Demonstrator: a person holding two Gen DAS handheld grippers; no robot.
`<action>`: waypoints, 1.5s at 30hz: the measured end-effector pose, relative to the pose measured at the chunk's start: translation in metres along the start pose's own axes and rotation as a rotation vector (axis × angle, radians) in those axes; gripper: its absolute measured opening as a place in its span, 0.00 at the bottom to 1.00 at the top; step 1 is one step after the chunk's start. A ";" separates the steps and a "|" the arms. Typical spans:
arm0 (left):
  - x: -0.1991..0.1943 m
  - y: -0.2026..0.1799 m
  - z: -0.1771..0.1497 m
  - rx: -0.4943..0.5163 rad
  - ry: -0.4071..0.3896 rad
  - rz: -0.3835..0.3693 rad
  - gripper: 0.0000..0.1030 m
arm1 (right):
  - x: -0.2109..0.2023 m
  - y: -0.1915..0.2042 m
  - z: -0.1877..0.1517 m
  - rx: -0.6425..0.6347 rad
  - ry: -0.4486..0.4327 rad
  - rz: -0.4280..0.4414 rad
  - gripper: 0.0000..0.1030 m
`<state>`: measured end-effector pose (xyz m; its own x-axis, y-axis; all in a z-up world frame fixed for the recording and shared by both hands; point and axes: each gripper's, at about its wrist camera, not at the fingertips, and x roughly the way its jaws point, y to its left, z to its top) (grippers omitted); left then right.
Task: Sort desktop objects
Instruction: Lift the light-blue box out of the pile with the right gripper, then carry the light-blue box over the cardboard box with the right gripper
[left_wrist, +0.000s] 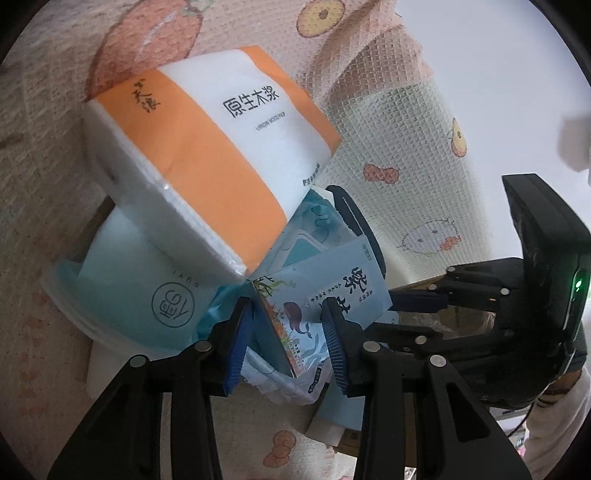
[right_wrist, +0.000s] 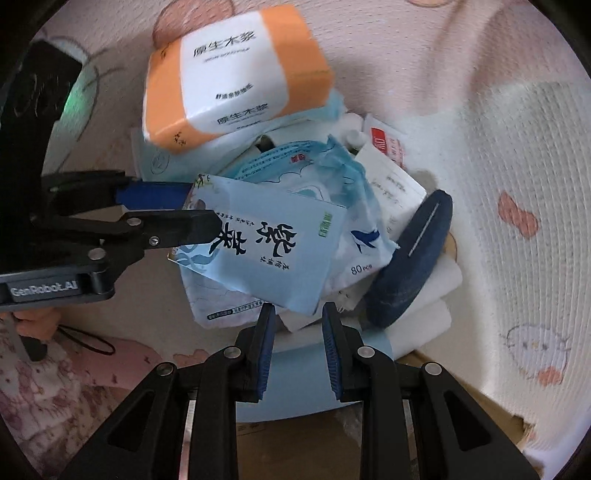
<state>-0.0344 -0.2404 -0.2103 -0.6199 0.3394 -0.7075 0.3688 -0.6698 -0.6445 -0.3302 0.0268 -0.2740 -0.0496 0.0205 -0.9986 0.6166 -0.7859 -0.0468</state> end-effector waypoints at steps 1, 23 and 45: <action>0.000 0.000 0.001 0.005 0.002 -0.002 0.41 | 0.002 0.001 0.000 -0.009 0.002 -0.003 0.21; -0.030 -0.049 0.001 0.157 -0.092 0.063 0.49 | -0.026 -0.006 -0.015 0.105 -0.150 -0.008 0.47; -0.071 -0.201 -0.016 0.466 -0.216 0.062 0.49 | -0.146 -0.009 -0.107 0.330 -0.415 -0.120 0.47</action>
<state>-0.0534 -0.1193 -0.0346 -0.7536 0.1785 -0.6327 0.0920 -0.9243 -0.3704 -0.2443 0.0973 -0.1306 -0.4523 -0.0710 -0.8890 0.3111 -0.9468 -0.0827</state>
